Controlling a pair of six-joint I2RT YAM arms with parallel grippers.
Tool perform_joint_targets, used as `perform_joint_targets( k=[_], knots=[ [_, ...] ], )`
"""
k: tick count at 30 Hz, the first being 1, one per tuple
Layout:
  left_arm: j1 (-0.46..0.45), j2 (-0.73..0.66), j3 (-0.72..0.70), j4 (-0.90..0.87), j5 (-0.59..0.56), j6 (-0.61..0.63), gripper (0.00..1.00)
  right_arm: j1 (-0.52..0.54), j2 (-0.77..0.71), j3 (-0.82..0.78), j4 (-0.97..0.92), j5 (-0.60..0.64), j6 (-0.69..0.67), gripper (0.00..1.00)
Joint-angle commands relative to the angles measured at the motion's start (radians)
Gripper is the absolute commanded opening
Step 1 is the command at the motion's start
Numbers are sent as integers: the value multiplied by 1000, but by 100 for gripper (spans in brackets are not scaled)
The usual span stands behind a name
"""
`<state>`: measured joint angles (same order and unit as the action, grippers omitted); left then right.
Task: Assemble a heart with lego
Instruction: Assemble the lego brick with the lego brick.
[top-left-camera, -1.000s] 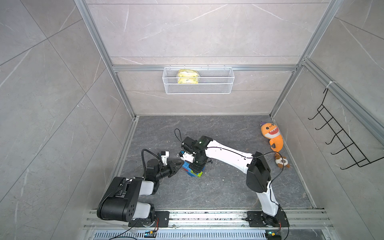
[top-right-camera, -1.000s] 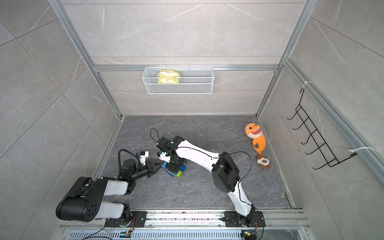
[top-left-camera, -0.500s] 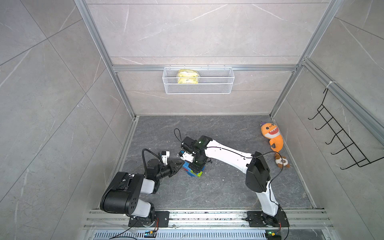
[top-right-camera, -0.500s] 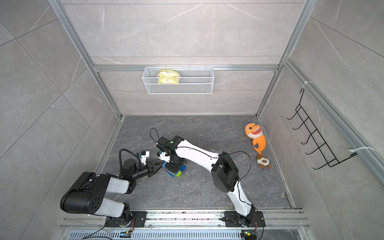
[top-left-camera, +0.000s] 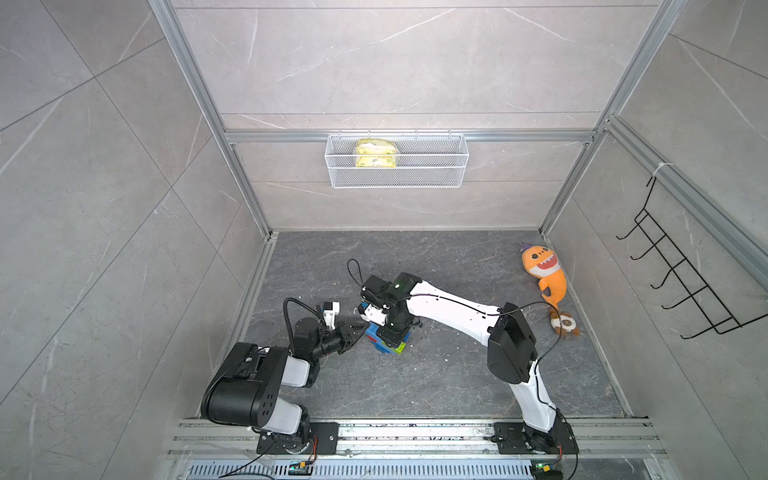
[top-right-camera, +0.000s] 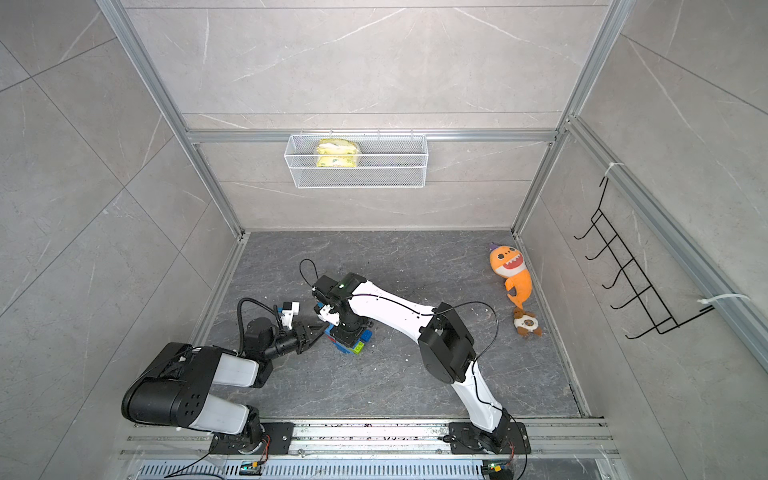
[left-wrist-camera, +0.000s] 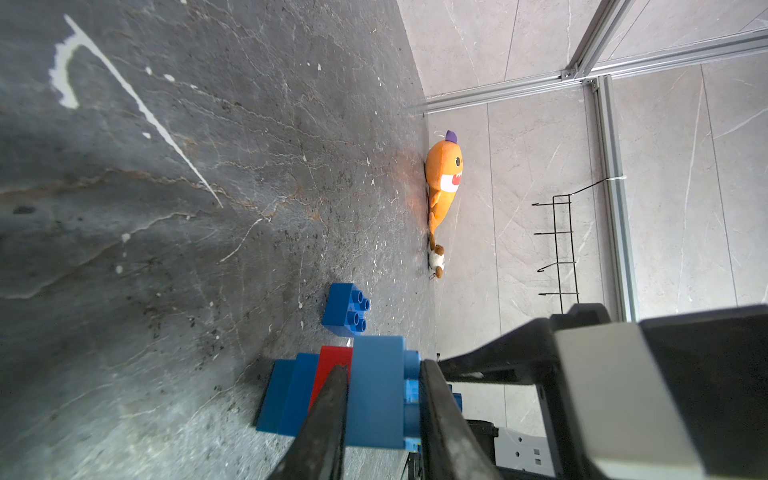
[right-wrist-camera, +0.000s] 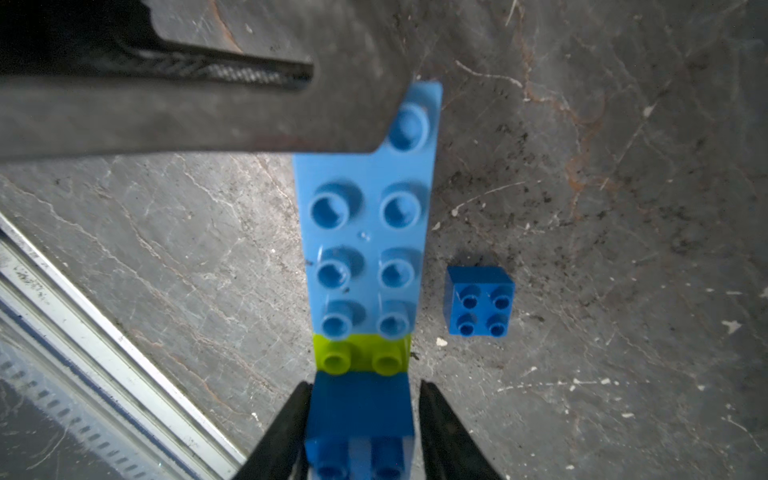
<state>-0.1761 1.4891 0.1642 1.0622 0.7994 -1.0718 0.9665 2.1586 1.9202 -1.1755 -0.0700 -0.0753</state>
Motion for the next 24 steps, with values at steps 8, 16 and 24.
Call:
perform_joint_targets(
  k=[8,16,24],
  knots=[
    [-5,18,-18,-26,0,61,15,-37,-121,-75,106,-12,47,53],
    [-5,0,-32,-82,-4,139,15,-210,-240,-289,308,-49,154,54],
    [-5,-30,-43,-122,-12,178,14,-245,-205,-356,354,-27,150,54]
  ],
)
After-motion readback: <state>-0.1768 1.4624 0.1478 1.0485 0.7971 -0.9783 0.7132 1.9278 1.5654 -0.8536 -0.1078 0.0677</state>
